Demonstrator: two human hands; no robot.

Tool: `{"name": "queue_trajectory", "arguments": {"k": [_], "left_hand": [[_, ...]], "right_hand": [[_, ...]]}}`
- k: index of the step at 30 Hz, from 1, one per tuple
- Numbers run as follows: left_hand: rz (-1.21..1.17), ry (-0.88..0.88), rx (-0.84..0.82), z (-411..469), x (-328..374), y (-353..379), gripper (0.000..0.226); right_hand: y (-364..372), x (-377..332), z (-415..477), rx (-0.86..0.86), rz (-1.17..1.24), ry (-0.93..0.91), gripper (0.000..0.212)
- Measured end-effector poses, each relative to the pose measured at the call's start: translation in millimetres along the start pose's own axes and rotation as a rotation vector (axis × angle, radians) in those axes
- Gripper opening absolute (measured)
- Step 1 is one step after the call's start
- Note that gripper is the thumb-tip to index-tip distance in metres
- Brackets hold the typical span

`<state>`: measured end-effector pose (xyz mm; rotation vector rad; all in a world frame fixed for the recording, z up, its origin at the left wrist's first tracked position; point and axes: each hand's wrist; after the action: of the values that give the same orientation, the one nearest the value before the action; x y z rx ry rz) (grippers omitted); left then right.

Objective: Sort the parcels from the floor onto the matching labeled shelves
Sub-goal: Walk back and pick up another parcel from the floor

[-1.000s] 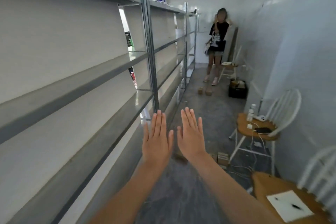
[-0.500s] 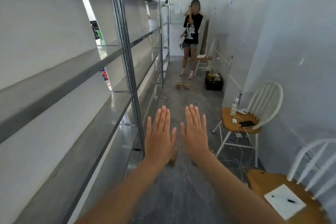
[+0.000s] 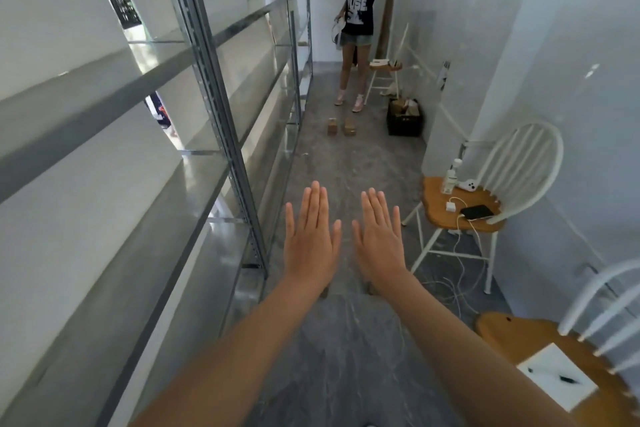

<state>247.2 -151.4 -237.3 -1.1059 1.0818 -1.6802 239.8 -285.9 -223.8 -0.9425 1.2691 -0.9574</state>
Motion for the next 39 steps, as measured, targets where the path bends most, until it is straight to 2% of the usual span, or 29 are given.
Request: {"name": "queue_trajectory", "arguments": {"k": [12,20,28,34,39], "left_hand": [[0.06,-0.101,-0.07,149,-10,44,0.068],[0.069,-0.141,-0.136,204,-26,88,0.067],[0.029,-0.201,-0.205,292,-83,128,0.066],[-0.003,-0.191,-0.222,364,-136,153,0.067],[-0.014,-0.172,-0.266,421,-182,165,0.067]], "right_hand": [[18,59,162,-0.104,0.077,-0.079,0.057],[41,79,235,-0.168,0.081,-0.077,0.058],[76,70,339,-0.2,0.068,-0.083,0.058],[109,52,428,-0.275,0.031,-0.059,0.057],[129,31,496,-0.261,0.088,-0.051,0.057]]}}
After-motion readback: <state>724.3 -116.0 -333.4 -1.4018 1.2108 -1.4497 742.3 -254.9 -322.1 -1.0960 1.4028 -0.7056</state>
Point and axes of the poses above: each hand's wrist, its own z-axis towards the middle knuckle, its own y-axis out of the palm, x = y × z, and after that the axes turned 15 degrees about -x, right-handed
